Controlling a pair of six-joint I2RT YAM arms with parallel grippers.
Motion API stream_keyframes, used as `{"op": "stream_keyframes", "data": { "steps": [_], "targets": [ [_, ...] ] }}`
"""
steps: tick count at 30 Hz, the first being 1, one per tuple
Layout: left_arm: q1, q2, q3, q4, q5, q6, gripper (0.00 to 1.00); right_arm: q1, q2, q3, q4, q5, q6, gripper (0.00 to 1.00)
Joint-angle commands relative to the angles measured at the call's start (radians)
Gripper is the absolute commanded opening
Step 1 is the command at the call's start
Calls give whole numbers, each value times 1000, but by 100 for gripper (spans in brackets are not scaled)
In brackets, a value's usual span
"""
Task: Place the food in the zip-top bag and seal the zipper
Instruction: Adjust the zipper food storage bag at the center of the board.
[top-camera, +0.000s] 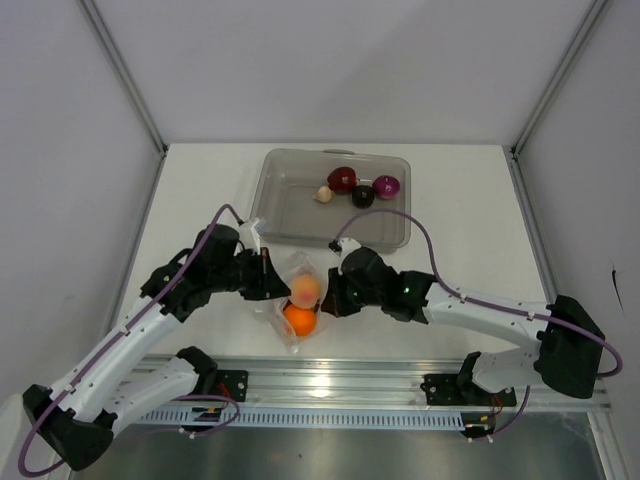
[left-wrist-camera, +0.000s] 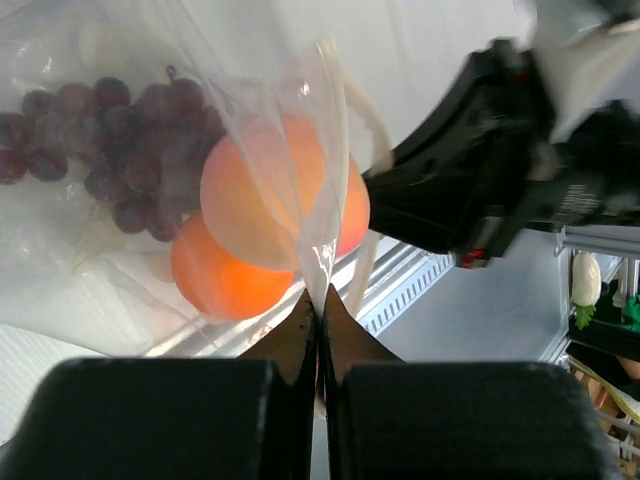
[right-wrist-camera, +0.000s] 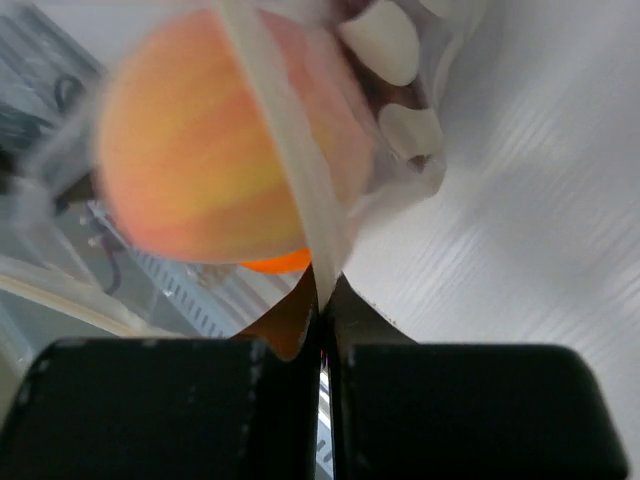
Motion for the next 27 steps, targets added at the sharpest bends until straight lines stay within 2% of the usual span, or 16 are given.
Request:
{"op": "stream_keyframes", "data": {
  "steps": [1,4,8,13,19,27],
  "targets": [
    [4,-22,29,8,-19,4,0,3,-21,260,-103,107,-113,0],
    [3,-48,33,-1,-37,1,0,-3,0,438,-177,115,-184,0],
    [3,-114,53,-7,-65,-14,1,-10,46,550,-239,41,-204,0],
    [4,-133,32,-18,-114,-14,1,-30,66,509,-240,49,-181,0],
    [3,-121,33,-9,-94,-25,1,-78,80,403,-208,13,-150,0],
    [3,-121,88,-33,-80,-34,1,-75,63,500,-222,-25,-173,0]
  ]
}}
